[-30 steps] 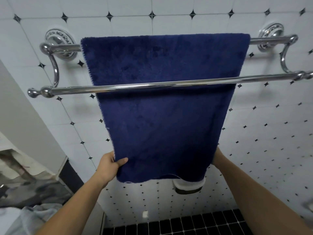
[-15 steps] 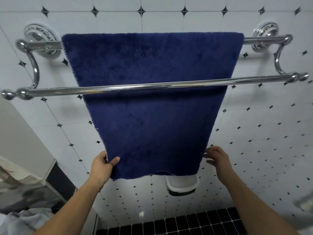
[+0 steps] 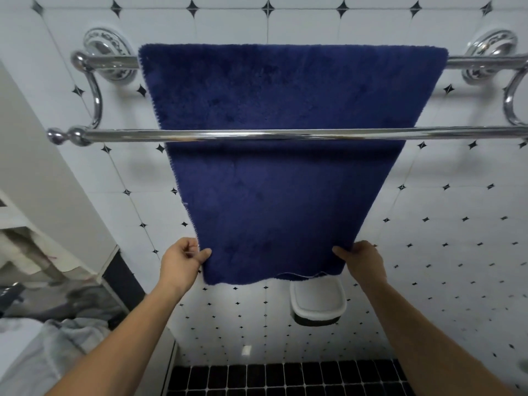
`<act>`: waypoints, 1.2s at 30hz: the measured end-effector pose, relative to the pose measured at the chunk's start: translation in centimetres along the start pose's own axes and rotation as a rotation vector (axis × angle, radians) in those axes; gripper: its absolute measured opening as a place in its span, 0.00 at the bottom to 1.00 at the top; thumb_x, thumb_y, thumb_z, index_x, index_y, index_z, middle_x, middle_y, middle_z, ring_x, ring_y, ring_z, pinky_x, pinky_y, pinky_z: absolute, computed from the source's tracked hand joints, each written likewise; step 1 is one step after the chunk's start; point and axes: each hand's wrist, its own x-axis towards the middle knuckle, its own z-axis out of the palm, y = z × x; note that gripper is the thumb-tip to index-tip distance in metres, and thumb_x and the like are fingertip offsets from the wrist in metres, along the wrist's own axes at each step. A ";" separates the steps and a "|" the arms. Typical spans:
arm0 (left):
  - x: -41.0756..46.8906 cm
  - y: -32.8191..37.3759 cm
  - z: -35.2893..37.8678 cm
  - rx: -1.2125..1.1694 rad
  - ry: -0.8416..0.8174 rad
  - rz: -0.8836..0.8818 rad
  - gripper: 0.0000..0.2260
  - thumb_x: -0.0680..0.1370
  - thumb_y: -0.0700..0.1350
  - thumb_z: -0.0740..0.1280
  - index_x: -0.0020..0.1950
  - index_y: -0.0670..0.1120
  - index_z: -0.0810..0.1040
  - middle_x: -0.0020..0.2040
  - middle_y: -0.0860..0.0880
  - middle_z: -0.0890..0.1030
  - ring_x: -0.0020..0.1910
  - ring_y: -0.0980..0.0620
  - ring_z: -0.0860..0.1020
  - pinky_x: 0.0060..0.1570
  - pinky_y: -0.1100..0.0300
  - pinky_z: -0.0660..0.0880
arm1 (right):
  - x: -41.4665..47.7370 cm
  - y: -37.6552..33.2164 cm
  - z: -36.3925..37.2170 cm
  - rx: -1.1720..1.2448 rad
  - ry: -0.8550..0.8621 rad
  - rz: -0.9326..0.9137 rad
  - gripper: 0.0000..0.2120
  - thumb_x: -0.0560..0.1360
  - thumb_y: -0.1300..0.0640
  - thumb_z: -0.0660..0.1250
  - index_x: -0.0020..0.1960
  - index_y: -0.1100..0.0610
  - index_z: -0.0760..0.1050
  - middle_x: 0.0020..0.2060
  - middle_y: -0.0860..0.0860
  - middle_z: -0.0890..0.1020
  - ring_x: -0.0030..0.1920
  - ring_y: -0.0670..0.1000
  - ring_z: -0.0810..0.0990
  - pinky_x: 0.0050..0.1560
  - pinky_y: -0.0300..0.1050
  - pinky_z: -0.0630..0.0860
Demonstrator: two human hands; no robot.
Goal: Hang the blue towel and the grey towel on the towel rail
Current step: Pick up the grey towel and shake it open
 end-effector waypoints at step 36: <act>-16.8 -27.8 -37.4 0.113 0.249 -0.302 0.10 0.75 0.40 0.71 0.42 0.57 0.78 0.40 0.54 0.82 0.42 0.55 0.79 0.44 0.58 0.75 | -38.5 -18.9 41.2 -0.269 -0.692 -0.278 0.22 0.72 0.44 0.69 0.59 0.55 0.72 0.53 0.55 0.80 0.52 0.57 0.79 0.51 0.50 0.77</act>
